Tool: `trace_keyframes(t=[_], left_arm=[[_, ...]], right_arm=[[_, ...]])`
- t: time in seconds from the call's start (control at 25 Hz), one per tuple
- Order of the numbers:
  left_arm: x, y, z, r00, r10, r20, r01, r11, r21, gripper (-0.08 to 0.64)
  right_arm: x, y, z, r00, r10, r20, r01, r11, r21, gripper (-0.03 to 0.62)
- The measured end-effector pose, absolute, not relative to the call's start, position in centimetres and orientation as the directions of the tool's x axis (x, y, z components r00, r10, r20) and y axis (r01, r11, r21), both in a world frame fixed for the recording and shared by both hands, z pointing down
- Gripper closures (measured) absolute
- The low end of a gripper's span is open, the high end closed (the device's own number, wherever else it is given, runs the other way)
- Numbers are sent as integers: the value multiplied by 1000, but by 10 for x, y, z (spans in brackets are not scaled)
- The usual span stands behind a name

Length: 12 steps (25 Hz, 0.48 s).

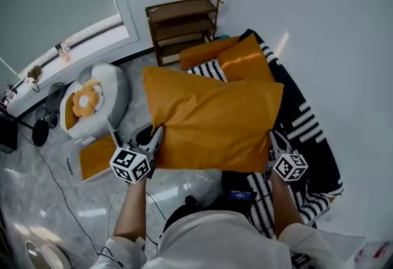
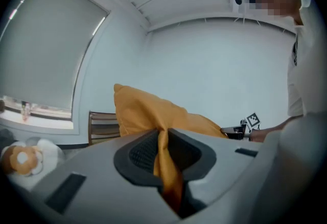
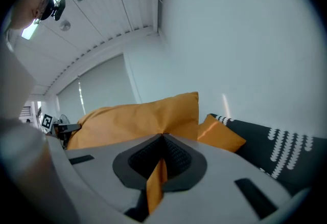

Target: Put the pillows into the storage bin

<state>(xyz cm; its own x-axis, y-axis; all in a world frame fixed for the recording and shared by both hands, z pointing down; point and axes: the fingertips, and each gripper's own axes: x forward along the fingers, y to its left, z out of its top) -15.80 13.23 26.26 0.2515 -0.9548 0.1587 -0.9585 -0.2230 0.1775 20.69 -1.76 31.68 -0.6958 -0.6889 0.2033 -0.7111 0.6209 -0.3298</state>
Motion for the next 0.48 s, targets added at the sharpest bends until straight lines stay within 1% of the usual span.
trace_keyframes(t=[0.32, 0.48], left_arm=[[-269, 251, 229, -21, -994, 104, -991, 35, 130, 499], [-323, 294, 236, -156, -981, 117, -975, 172, 142, 499]], right_arm=[[37, 2, 280, -873, -469, 131, -486, 820, -301, 563], [-52, 7, 285, -934, -339, 113, -357, 877, -321, 563]])
